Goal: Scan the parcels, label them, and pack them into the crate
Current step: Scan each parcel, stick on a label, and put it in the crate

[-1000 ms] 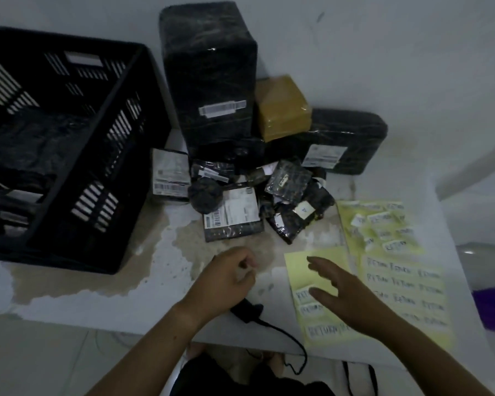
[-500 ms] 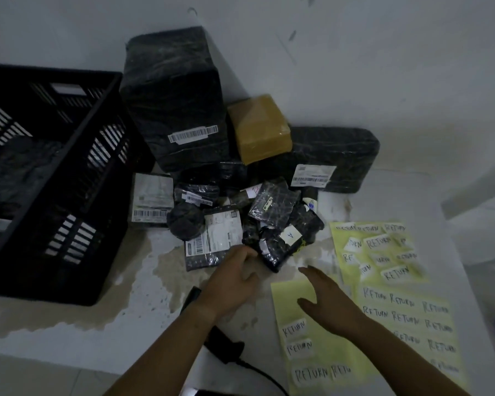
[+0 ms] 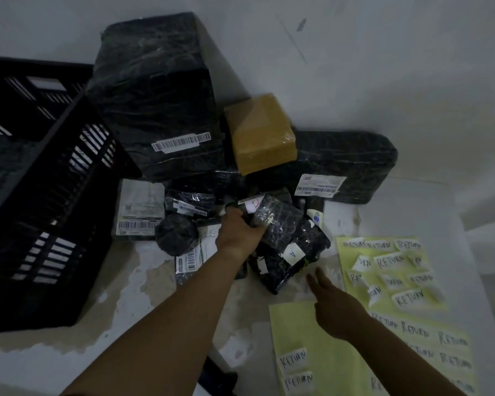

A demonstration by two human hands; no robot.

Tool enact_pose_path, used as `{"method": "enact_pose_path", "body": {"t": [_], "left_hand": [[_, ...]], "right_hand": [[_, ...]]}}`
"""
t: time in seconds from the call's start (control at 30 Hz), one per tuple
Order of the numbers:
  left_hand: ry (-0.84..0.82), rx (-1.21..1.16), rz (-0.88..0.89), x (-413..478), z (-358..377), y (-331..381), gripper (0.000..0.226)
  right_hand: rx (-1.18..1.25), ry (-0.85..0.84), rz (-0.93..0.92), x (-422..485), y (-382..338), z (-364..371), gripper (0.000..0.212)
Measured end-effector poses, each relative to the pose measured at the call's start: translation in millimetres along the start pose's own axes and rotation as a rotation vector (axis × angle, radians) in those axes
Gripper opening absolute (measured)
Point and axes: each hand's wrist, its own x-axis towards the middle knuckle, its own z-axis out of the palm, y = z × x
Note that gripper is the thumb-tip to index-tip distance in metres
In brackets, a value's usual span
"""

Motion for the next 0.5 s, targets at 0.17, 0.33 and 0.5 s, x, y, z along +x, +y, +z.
{"method": "enact_pose_path", "body": {"t": [0.17,0.33,0.5], "left_hand": [[-0.017,0.137,0.003,-2.6,6.3,-6.1,0.051],[-0.177,-0.028,0.064,-19.0,-2.8,-3.6,0.007],[-0.218,-0.258,0.042,-68.1,-28.7,-15.1,0.013]], "right_hand": [[-0.019,-0.042,0.012,5.4,-4.1,-6.9,0.075],[-0.04,-0.019,0.002,4.2,-1.0,-4.9,0.078],[-0.079,-0.015,-0.019,-2.4,-0.4,-6.5,0.082]]}}
